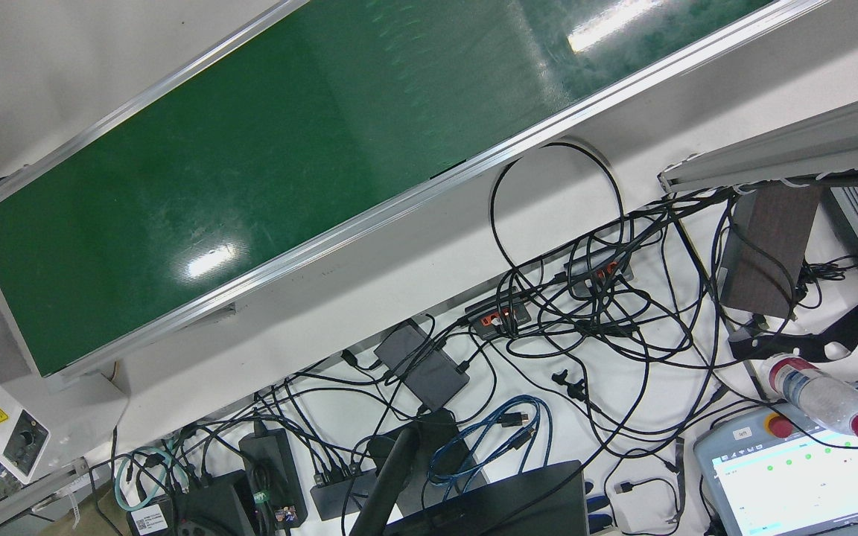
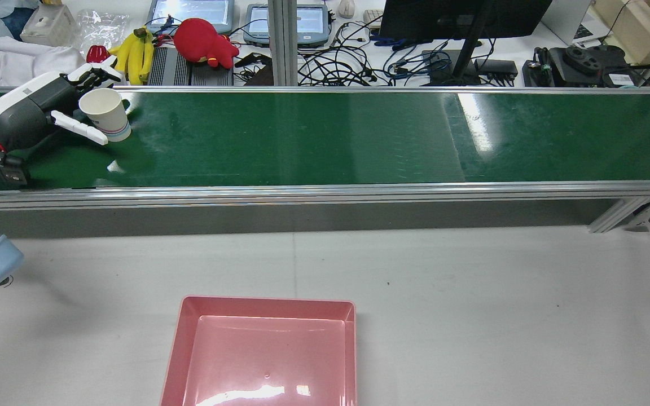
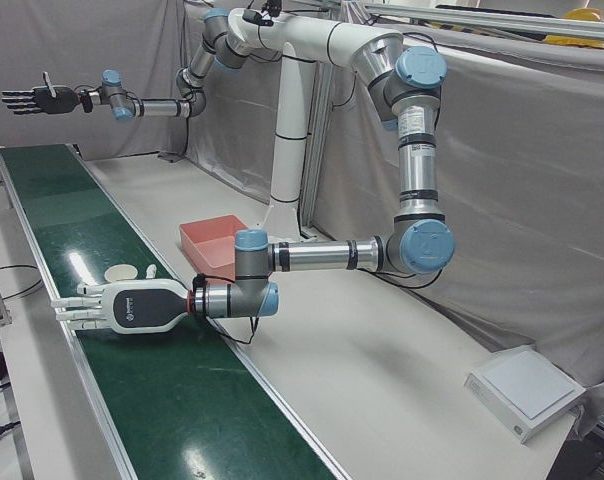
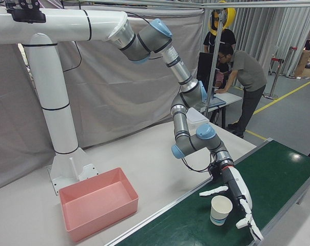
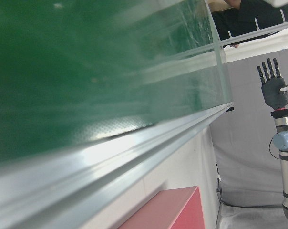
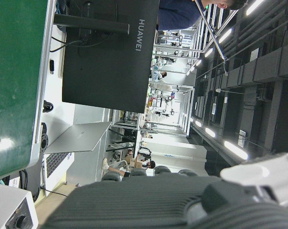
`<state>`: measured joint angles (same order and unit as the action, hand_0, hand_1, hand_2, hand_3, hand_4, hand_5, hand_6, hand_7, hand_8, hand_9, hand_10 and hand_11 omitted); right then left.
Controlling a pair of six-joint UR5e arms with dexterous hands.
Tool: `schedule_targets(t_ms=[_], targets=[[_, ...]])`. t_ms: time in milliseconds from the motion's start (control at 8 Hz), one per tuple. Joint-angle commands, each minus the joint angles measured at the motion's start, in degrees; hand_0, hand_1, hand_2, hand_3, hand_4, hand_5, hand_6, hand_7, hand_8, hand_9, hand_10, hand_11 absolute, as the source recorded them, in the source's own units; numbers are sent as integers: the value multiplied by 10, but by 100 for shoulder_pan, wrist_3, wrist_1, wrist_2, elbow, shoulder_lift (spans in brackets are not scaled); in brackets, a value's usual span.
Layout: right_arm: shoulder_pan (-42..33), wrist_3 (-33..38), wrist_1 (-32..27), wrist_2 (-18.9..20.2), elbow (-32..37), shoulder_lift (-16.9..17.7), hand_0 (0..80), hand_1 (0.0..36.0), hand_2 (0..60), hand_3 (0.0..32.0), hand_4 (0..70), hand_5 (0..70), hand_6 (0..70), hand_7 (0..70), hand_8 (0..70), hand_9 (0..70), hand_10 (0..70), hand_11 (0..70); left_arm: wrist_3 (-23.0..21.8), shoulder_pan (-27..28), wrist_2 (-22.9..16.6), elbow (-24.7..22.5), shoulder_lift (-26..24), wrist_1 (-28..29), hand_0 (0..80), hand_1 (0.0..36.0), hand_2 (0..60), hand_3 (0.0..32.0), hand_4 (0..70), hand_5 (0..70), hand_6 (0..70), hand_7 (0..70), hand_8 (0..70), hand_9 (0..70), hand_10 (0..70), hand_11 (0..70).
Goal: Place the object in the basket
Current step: 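Close the left hand fingers around the white paper cup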
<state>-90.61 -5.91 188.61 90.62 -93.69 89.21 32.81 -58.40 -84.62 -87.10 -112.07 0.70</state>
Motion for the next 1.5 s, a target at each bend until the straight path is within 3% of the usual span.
schedule_targets(t_ms=[0, 125, 250, 375, 500, 625, 750, 875, 1375], targets=[[0, -6, 0, 0, 0, 0, 0, 0, 0, 0, 0, 0, 0, 0, 0, 0, 0, 0, 6, 4, -2, 0, 1, -18, 554, 155, 0, 0, 42, 470, 35, 25, 30, 32, 52, 96], [0, -6, 0, 0, 0, 0, 0, 0, 0, 0, 0, 0, 0, 0, 0, 0, 0, 0, 6, 4, 7, 0, 1, -26, 555, 154, 0, 0, 47, 498, 37, 29, 38, 42, 58, 104], [0, 2, 0, 0, 0, 0, 0, 0, 0, 0, 0, 0, 0, 0, 0, 0, 0, 0, 6, 4, -2, 0, 1, -53, 554, 158, 0, 0, 56, 591, 44, 42, 47, 55, 76, 129], [0, 2, 0, 0, 0, 0, 0, 0, 0, 0, 0, 0, 0, 0, 0, 0, 0, 0, -3, -13, -2, 0, -8, -114, 555, 163, 0, 0, 115, 700, 82, 152, 117, 159, 137, 216], [0, -6, 0, 0, 0, 0, 0, 0, 0, 0, 0, 0, 0, 0, 0, 0, 0, 0, -12, -39, -2, 0, -52, -236, 540, 162, 112, 0, 226, 700, 164, 354, 251, 360, 248, 372], [0, 2, 0, 0, 0, 0, 0, 0, 0, 0, 0, 0, 0, 0, 0, 0, 0, 0, -47, -57, -2, -26, -61, -307, 509, 139, 222, 0, 333, 700, 233, 479, 339, 470, 308, 447], [0, 2, 9, 0, 0, 0, 0, 0, 0, 0, 0, 0, 0, 0, 0, 0, 0, 0, -82, -74, -28, -131, -70, -386, 509, 139, 238, 0, 363, 700, 242, 505, 371, 504, 307, 445], [-9, 2, 9, 0, 0, 9, 0, 0, 0, 0, 0, 0, 0, 0, 0, 0, 0, 0, -108, -75, -19, -384, -61, -535, 510, 131, 199, 0, 343, 700, 236, 504, 379, 516, 311, 449], [0, -6, 0, 0, 0, 0, 0, 0, 0, 0, 0, 0, 0, 0, 0, 0, 0, 0, 23, 231, -133, -2254, 88, -1571, 522, 147, 168, 0, 249, 700, 188, 435, 335, 463, 288, 423]])
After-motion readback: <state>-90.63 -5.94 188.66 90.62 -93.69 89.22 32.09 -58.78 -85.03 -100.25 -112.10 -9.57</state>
